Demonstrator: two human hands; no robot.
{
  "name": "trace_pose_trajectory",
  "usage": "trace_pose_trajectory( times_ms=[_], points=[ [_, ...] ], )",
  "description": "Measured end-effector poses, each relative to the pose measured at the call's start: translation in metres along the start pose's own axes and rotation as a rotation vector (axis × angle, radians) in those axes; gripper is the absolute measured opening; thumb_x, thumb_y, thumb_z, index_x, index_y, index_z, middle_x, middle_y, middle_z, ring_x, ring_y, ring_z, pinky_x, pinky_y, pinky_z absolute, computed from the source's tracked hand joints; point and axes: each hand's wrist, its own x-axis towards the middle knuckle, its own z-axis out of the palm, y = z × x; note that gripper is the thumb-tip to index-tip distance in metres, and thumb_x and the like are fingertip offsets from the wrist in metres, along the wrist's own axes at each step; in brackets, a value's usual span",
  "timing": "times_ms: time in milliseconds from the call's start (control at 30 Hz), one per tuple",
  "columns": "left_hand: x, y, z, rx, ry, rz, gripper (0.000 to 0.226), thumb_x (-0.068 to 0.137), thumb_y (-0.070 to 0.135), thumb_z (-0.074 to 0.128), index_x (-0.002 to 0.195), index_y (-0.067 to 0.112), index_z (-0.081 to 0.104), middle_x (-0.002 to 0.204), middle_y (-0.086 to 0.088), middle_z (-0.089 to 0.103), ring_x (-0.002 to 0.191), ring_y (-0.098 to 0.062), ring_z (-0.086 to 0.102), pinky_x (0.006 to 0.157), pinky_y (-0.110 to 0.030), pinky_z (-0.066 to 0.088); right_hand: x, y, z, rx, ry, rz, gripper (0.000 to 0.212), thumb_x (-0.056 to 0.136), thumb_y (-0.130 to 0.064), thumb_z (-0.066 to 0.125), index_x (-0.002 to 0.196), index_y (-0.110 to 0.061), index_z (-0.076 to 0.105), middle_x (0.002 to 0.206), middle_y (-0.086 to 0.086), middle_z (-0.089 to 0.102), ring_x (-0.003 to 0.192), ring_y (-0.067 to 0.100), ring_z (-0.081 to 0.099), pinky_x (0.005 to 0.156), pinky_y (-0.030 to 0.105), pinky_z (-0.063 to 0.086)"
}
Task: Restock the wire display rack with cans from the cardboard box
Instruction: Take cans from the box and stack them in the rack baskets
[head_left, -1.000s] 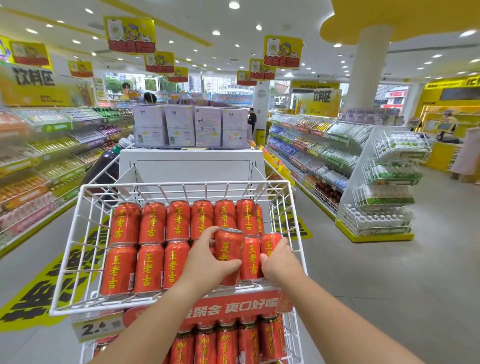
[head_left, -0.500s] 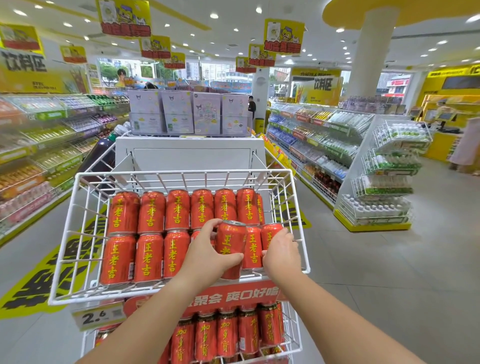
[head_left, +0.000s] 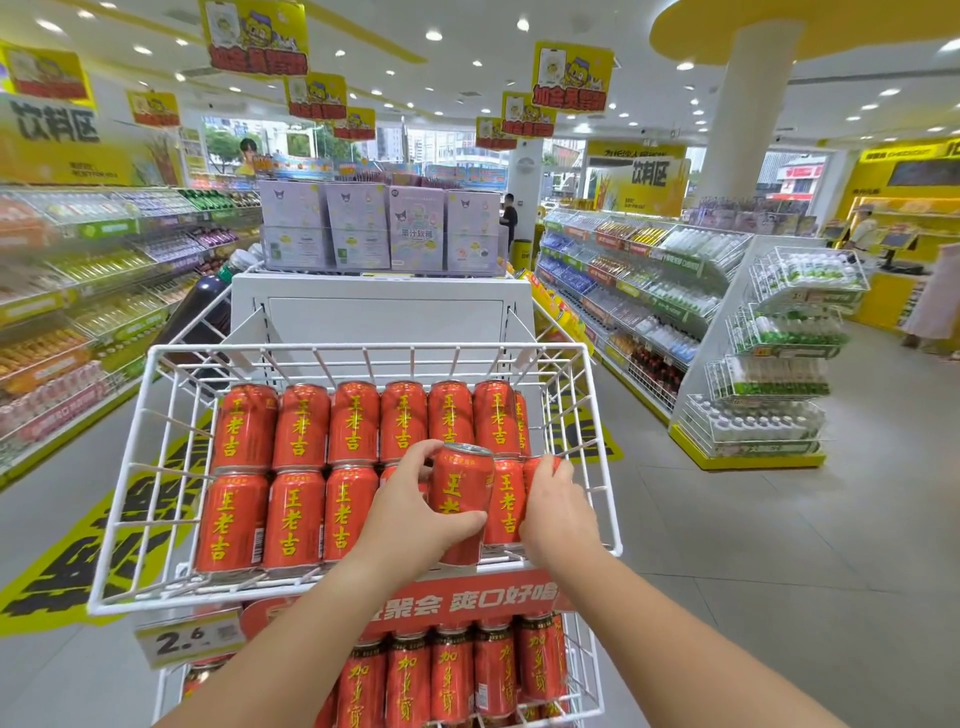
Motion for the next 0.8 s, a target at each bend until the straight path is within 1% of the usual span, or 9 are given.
trace_pose_trajectory(
  times_ms=[67,167,233,300,433,567,633,733,800],
  points=[
    [0.001,-0.001,0.0,0.0,0.011,0.002,0.077,0.069,0.027,0.09,0.129,0.044,0.045,0.116,0.017,0.055,0.11,-0.013,0.06,0.092,-0.038,0.058,0.003,-0.001,0.001,-0.081,0.032,-0.109,0.075,0.084,-0.012,0.074,0.144,-0.008,0.03,0.146,0.016,0.032,0.116,0.027,0.055,0.084,0.034,0.055],
    [0.002,-0.002,-0.001,-0.004,0.019,0.002,0.078,0.069,0.026,0.09,0.13,0.043,0.046,0.115,0.018,0.055,0.11,-0.013,0.06,0.093,-0.037,0.057,0.016,-0.001,0.003,-0.22,-0.003,-0.235,0.079,0.092,-0.012,0.064,0.154,-0.005,0.016,0.16,0.013,0.02,0.126,0.03,0.05,0.088,0.037,0.054],
    [0.004,-0.002,-0.002,-0.006,0.021,0.003,0.076,0.069,0.025,0.09,0.129,0.044,0.046,0.114,0.018,0.055,0.109,-0.011,0.06,0.09,-0.032,0.057,0.025,0.002,0.0,-0.229,-0.051,-0.236,0.072,0.094,-0.016,0.06,0.153,-0.007,0.019,0.153,0.009,0.03,0.125,0.031,0.048,0.09,0.039,0.052],
    [0.004,-0.002,-0.003,-0.009,0.019,-0.002,0.076,0.071,0.023,0.089,0.129,0.043,0.045,0.114,0.018,0.054,0.108,-0.008,0.058,0.085,-0.023,0.055,0.031,0.006,-0.003,-0.175,-0.07,-0.229,0.056,0.093,-0.018,0.057,0.143,-0.013,0.032,0.138,0.006,0.041,0.116,0.032,0.049,0.088,0.04,0.051],
    [0.005,-0.004,-0.004,-0.032,0.014,-0.024,0.076,0.072,0.022,0.089,0.131,0.041,0.044,0.115,0.017,0.053,0.105,-0.008,0.059,0.077,-0.017,0.054,0.036,0.01,-0.009,-0.16,-0.044,-0.265,0.029,0.097,-0.015,0.05,0.125,-0.011,0.043,0.125,0.009,0.044,0.106,0.032,0.055,0.08,0.039,0.047],
    [0.007,-0.008,-0.001,-0.044,0.011,-0.044,0.077,0.071,0.023,0.089,0.13,0.044,0.044,0.118,0.013,0.053,0.107,-0.014,0.062,0.085,-0.031,0.06,0.045,0.015,-0.02,-0.19,-0.117,-0.269,0.048,0.089,-0.023,0.073,0.12,-0.008,0.039,0.12,0.011,0.04,0.098,0.03,0.062,0.075,0.035,0.049],
    [0.007,-0.01,0.0,-0.06,-0.005,-0.043,0.077,0.071,0.022,0.089,0.128,0.045,0.044,0.119,0.009,0.055,0.104,-0.014,0.064,0.081,-0.029,0.061,0.05,0.013,-0.026,-0.211,-0.147,-0.261,0.049,0.086,-0.017,0.075,0.118,-0.01,0.038,0.12,0.01,0.044,0.095,0.027,0.063,0.068,0.032,0.046],
    [0.007,-0.011,0.0,-0.081,-0.019,-0.043,0.077,0.072,0.02,0.088,0.132,0.041,0.045,0.119,0.009,0.055,0.1,-0.012,0.067,0.076,-0.023,0.06,0.058,0.01,-0.032,-0.3,-0.112,-0.293,0.05,0.082,-0.013,0.075,0.121,-0.016,0.044,0.118,0.004,0.056,0.105,0.027,0.061,0.07,0.034,0.048],
    [0.008,-0.011,0.0,-0.078,-0.024,-0.044,0.078,0.072,0.021,0.089,0.134,0.04,0.044,0.119,0.011,0.054,0.101,-0.011,0.065,0.078,-0.025,0.061,0.064,0.01,-0.036,-0.317,-0.149,-0.3,0.059,0.078,-0.012,0.079,0.126,-0.018,0.047,0.114,0.003,0.06,0.103,0.027,0.062,0.071,0.036,0.052]
  ],
)
